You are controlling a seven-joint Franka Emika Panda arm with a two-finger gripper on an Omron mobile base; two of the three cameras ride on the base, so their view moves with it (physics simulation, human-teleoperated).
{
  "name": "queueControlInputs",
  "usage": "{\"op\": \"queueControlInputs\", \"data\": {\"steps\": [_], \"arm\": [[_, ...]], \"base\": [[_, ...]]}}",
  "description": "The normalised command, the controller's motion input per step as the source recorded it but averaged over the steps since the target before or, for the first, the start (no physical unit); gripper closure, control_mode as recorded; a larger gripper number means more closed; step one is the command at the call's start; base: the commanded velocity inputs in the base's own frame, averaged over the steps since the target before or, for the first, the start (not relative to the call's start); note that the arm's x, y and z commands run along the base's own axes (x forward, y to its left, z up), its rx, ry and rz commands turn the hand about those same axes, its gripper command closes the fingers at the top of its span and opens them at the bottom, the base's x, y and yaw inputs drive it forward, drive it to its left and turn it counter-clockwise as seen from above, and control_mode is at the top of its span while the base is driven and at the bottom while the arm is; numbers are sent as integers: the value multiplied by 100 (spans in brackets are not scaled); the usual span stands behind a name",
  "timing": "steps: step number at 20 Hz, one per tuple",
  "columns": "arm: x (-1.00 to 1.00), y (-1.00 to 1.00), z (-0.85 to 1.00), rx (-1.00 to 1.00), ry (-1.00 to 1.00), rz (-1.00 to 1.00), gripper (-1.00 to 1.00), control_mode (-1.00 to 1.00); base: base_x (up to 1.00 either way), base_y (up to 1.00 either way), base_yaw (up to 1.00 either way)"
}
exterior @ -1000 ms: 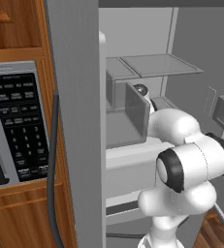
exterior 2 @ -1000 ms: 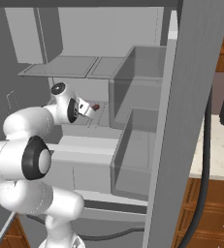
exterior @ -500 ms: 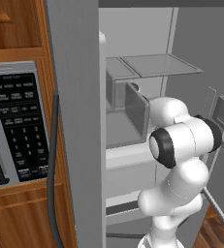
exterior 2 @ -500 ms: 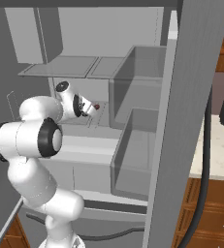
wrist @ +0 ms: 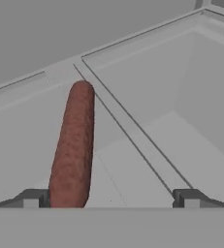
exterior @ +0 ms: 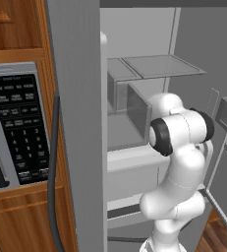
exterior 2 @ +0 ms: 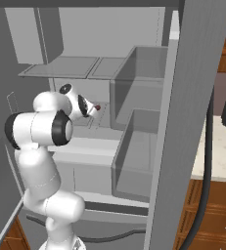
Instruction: Retrieve the sausage and cheese from the fridge and place them on the cutting board on the counter.
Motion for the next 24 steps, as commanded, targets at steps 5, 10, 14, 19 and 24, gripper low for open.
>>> {"op": "queueControlInputs", "data": {"steps": [5, 10, 14, 19, 24], "arm": [[45, 0, -15, 0, 1, -3, -100, -100], [50, 0, -7, 0, 4, -2, -100, -100], [39, 0, -24, 0, 4, -2, -100, -100], [16, 0, -38, 0, 2, -2, -100, -100], [5, -1, -14, 0, 0, -1, 100, -100]], "base": [[0, 0, 0], [0, 0, 0], [0, 0, 0], [0, 0, 0], [0, 0, 0]]}}
